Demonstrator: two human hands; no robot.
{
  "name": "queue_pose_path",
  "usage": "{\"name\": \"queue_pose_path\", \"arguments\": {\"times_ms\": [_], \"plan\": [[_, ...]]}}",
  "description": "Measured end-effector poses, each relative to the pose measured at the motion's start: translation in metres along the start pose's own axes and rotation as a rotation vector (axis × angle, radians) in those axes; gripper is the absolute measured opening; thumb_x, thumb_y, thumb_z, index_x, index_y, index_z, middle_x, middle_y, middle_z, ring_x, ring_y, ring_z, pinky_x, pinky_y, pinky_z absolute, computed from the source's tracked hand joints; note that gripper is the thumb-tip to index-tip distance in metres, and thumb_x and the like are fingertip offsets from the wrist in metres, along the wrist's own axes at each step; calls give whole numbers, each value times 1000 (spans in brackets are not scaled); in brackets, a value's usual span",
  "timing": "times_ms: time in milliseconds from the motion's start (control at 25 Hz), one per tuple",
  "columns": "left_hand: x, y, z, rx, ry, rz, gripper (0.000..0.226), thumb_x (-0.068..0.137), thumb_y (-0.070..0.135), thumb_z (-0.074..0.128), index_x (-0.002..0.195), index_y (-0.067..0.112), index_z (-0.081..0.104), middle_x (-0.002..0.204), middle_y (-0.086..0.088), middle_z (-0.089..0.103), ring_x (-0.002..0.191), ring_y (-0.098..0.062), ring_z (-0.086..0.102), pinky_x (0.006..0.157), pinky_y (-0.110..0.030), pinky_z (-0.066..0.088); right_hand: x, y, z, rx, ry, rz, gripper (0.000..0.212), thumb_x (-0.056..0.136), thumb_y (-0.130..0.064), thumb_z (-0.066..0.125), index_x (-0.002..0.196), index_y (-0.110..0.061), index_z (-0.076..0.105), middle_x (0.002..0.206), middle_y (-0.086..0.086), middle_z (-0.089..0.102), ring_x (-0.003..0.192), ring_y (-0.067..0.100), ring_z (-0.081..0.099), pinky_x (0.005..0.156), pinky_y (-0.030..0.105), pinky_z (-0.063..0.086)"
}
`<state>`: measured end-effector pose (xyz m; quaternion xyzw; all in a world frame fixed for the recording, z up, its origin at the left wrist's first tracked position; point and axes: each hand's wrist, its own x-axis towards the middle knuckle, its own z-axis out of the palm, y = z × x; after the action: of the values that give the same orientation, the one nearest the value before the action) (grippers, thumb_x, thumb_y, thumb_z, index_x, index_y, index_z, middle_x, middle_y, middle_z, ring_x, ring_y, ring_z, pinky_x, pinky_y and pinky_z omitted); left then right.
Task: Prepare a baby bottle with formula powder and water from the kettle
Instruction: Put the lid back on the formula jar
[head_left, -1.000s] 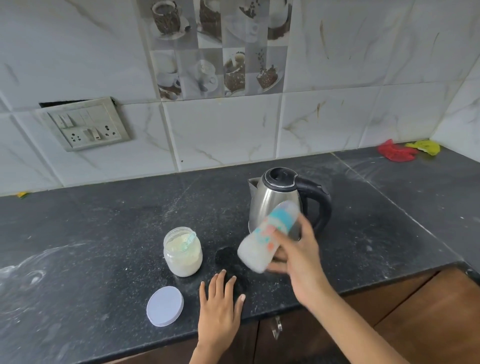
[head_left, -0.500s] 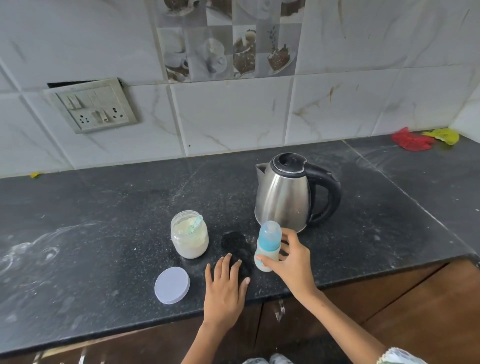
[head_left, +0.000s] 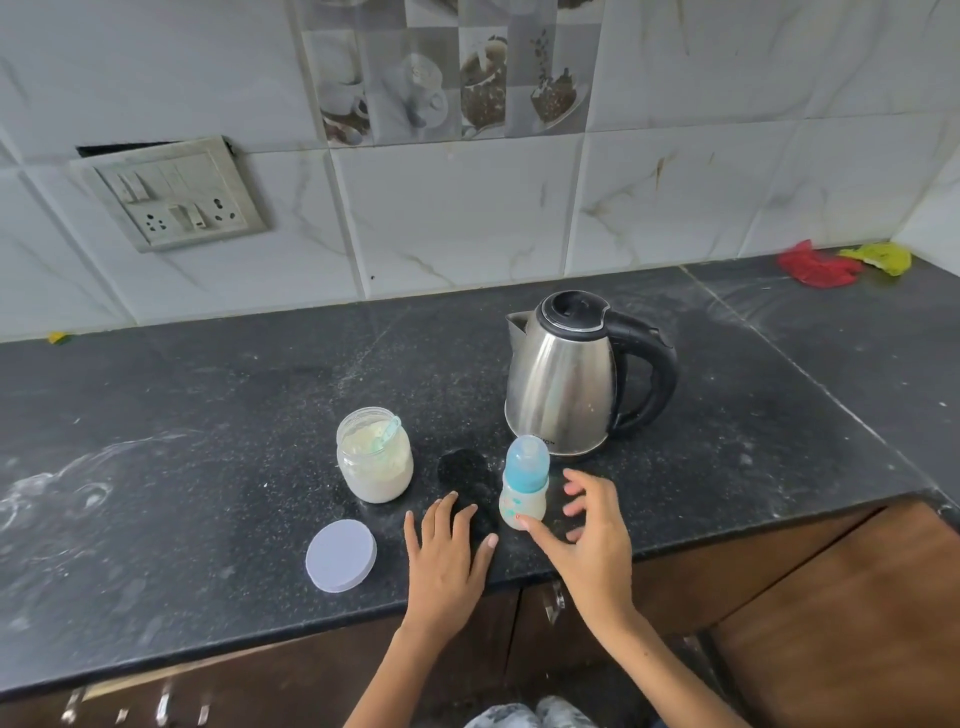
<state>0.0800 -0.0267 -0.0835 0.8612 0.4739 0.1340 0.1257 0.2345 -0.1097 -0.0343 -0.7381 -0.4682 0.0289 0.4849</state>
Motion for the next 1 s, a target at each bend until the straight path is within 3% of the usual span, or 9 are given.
{"name": "queue_pose_path", "arguments": {"times_ms": [80, 240, 360, 480, 600, 720, 840, 1000], "plan": [[-1, 2, -7, -95, 61, -17, 58, 93, 55, 21, 130, 20, 49, 145, -10, 41, 136, -27, 33, 114, -52, 2, -20, -14, -1, 48, 17, -44, 50, 69, -27, 84, 111, -21, 57, 100, -12, 54, 76, 8, 58, 52, 13, 49], [-20, -13, -37, -116, 245, 0, 42, 91, 43, 37, 120, 19, 55, 137, -11, 48, 129, -29, 41, 110, -56, 14, -31, -46, 30, 135, -169, -179, 28, 80, -19, 74, 105, -15, 62, 98, -6, 60, 75, 3, 59, 55, 14, 51], [-36, -47, -56, -32, 315, -119, 39, 88, 39, 57, 119, 16, 56, 136, -12, 49, 127, -32, 42, 110, -57, 16, -24, -62, 57, 179, -254, -185, 21, 82, -16, 72, 101, -13, 64, 99, -4, 61, 74, 5, 62, 55, 19, 54], [-41, -73, -69, 62, 248, -317, 64, 75, 43, 74, 127, 13, 53, 141, -17, 46, 129, -39, 41, 108, -61, 18, -19, -65, 75, 178, -291, -209, 17, 84, -17, 71, 99, -14, 64, 99, -5, 62, 74, 5, 63, 56, 21, 56], [-34, -81, -78, 130, 59, -447, 89, 75, 58, 67, 144, 14, 32, 151, -12, 33, 138, -32, 29, 113, -52, 9, -14, -66, 84, 166, -314, -197, 15, 84, -17, 72, 97, -16, 65, 99, -6, 63, 74, 5, 64, 56, 21, 57], [-27, -84, -81, 131, 27, -454, 89, 74, 61, 65, 145, 20, 30, 146, 0, 42, 135, -21, 34, 113, -44, 8, -9, -62, 90, 156, -353, -164, 16, 82, -17, 74, 96, -17, 66, 99, -7, 64, 75, 5, 65, 57, 22, 57], [-29, -79, -91, -2, 132, -422, 88, 66, 57, 75, 139, 21, 41, 136, 1, 53, 126, -19, 45, 106, -37, 16, -4, -61, 88, 167, -408, -112, 22, 82, -20, 74, 102, -19, 65, 104, -6, 64, 84, 7, 66, 61, 21, 58], [-30, -56, -108, -163, 317, -165, 80, 63, 45, 75, 130, 13, 45, 123, -2, 59, 112, -23, 52, 95, -31, 26, 9, -77, 77, 180, -568, -227, 45, 81, -32, 74, 122, -23, 58, 122, -11, 59, 108, 5, 59, 79, 21, 56]]}}
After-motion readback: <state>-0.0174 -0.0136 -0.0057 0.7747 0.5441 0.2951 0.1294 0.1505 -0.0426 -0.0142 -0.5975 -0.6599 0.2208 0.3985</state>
